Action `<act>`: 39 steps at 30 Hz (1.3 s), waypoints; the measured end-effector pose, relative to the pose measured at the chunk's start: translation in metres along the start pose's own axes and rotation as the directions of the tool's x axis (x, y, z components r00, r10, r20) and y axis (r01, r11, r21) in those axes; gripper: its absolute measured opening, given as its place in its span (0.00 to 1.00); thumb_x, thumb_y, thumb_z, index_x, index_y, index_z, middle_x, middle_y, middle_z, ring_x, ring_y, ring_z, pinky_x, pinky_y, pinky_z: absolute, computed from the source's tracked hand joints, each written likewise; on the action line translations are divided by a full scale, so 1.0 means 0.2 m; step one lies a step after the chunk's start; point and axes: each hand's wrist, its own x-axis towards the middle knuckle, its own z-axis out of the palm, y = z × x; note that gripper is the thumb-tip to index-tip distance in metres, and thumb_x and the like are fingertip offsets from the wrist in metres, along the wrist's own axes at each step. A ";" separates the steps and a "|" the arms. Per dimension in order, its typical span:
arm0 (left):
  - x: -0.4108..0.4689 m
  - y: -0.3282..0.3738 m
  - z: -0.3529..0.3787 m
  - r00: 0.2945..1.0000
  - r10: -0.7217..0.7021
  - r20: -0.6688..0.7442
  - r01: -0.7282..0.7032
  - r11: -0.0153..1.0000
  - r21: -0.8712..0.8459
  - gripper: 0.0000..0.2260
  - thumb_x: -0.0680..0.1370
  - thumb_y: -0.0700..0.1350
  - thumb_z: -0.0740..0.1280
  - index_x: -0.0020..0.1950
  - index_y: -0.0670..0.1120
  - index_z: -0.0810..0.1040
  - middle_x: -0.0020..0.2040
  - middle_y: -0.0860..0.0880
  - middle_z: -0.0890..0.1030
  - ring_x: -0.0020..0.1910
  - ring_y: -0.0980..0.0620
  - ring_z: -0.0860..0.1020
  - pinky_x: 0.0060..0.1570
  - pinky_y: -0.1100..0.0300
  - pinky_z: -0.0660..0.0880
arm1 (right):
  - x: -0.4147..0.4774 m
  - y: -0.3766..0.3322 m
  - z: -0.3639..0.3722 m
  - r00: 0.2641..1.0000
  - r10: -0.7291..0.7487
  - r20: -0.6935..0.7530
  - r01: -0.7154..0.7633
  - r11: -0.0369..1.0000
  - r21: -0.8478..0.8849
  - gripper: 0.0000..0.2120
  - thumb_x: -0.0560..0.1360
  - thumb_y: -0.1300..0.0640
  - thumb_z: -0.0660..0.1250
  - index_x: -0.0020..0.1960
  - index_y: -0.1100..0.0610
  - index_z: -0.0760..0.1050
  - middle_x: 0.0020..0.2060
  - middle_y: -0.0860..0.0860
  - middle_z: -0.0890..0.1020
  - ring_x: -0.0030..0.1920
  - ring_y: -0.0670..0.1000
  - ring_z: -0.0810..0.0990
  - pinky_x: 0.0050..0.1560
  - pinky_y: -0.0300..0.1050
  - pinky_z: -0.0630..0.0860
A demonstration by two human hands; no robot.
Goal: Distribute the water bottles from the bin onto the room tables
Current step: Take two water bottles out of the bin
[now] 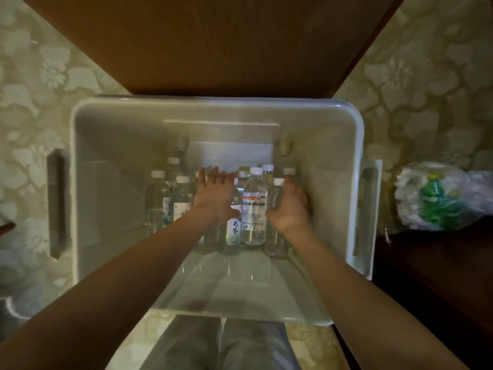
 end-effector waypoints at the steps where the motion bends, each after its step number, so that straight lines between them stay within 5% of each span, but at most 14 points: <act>1: 0.00 0.00 0.00 1.000 0.003 -0.015 -0.003 1.000 -0.018 0.46 0.70 0.63 0.71 0.78 0.45 0.53 0.78 0.43 0.58 0.79 0.42 0.47 0.73 0.40 0.35 | 0.00 0.00 0.00 1.000 0.001 0.004 -0.001 1.000 0.006 0.42 0.64 0.58 0.76 0.75 0.51 0.62 0.66 0.55 0.73 0.67 0.60 0.73 0.66 0.52 0.74; 4: 0.00 -0.01 0.00 0.998 0.002 -0.055 -0.008 0.994 -0.110 0.45 0.68 0.60 0.75 0.77 0.46 0.57 0.76 0.42 0.61 0.79 0.42 0.49 0.76 0.43 0.38 | -0.01 0.01 -0.01 0.999 0.006 0.032 -0.007 0.999 0.033 0.46 0.66 0.60 0.76 0.78 0.48 0.57 0.69 0.55 0.68 0.70 0.59 0.68 0.69 0.50 0.69; 7: -0.06 -0.02 0.00 0.994 -0.020 -0.108 -0.014 0.952 -0.305 0.42 0.67 0.55 0.78 0.75 0.47 0.61 0.74 0.44 0.63 0.76 0.43 0.54 0.76 0.47 0.51 | -0.04 0.00 -0.02 0.999 -0.016 0.048 0.011 0.995 0.103 0.46 0.67 0.63 0.76 0.78 0.48 0.56 0.69 0.55 0.65 0.69 0.57 0.68 0.66 0.45 0.68; 11: -0.15 -0.02 0.02 0.987 -0.049 -0.150 -0.061 0.760 -0.647 0.36 0.68 0.43 0.79 0.71 0.51 0.64 0.68 0.48 0.65 0.62 0.46 0.72 0.56 0.55 0.73 | -0.05 0.00 -0.04 0.999 -0.021 0.030 0.016 0.987 0.162 0.36 0.65 0.63 0.78 0.69 0.52 0.68 0.64 0.56 0.69 0.64 0.57 0.72 0.62 0.42 0.70; 13: -0.17 -0.01 0.02 0.985 -0.048 -0.164 -0.084 0.698 -0.712 0.38 0.67 0.39 0.78 0.72 0.51 0.63 0.67 0.48 0.66 0.57 0.48 0.73 0.49 0.61 0.69 | -0.07 0.00 -0.05 0.998 -0.042 0.043 0.035 0.988 0.151 0.29 0.65 0.61 0.77 0.64 0.54 0.74 0.63 0.56 0.71 0.65 0.57 0.73 0.64 0.42 0.70; 18: -0.19 0.00 0.01 0.989 -0.051 -0.137 -0.070 0.655 -0.753 0.35 0.67 0.40 0.79 0.70 0.46 0.66 0.59 0.52 0.71 0.59 0.49 0.72 0.51 0.63 0.66 | -0.16 -0.02 -0.01 0.992 -0.115 0.045 0.096 0.947 0.307 0.27 0.69 0.63 0.74 0.65 0.54 0.73 0.56 0.50 0.80 0.58 0.54 0.79 0.57 0.45 0.75; 25: -0.29 0.00 0.06 0.994 0.097 -0.045 -0.089 0.521 -0.849 0.33 0.76 0.39 0.71 0.74 0.50 0.57 0.65 0.52 0.69 0.68 0.50 0.68 0.66 0.53 0.66 | -0.22 -0.02 -0.06 0.974 -0.181 0.135 0.116 0.914 0.389 0.18 0.79 0.59 0.66 0.69 0.56 0.72 0.60 0.48 0.76 0.59 0.48 0.74 0.59 0.43 0.69; 29: -0.36 -0.01 0.06 0.988 0.088 -0.125 -0.153 0.551 -0.821 0.35 0.75 0.43 0.73 0.77 0.51 0.59 0.73 0.51 0.68 0.72 0.51 0.65 0.70 0.52 0.64 | -0.28 -0.02 -0.08 0.970 -0.221 0.098 0.172 0.916 0.364 0.17 0.79 0.58 0.66 0.68 0.56 0.73 0.63 0.52 0.78 0.63 0.53 0.76 0.64 0.49 0.72; 35: -0.54 -0.03 -0.02 0.973 0.069 -0.218 -0.213 0.627 -0.749 0.29 0.77 0.46 0.71 0.75 0.47 0.63 0.72 0.46 0.68 0.71 0.47 0.67 0.67 0.54 0.65 | -0.41 -0.09 -0.21 0.954 -0.279 0.111 0.199 0.864 0.462 0.16 0.80 0.59 0.66 0.67 0.57 0.73 0.59 0.50 0.78 0.59 0.48 0.76 0.59 0.43 0.70; 39: -0.67 -0.09 -0.15 0.966 0.059 -0.250 -0.238 0.571 -0.786 0.27 0.77 0.51 0.70 0.72 0.48 0.64 0.68 0.49 0.71 0.67 0.50 0.70 0.64 0.54 0.68 | -0.51 -0.20 -0.28 0.931 -0.346 0.112 0.263 0.853 0.451 0.17 0.80 0.59 0.67 0.68 0.57 0.74 0.61 0.50 0.79 0.61 0.50 0.77 0.63 0.45 0.73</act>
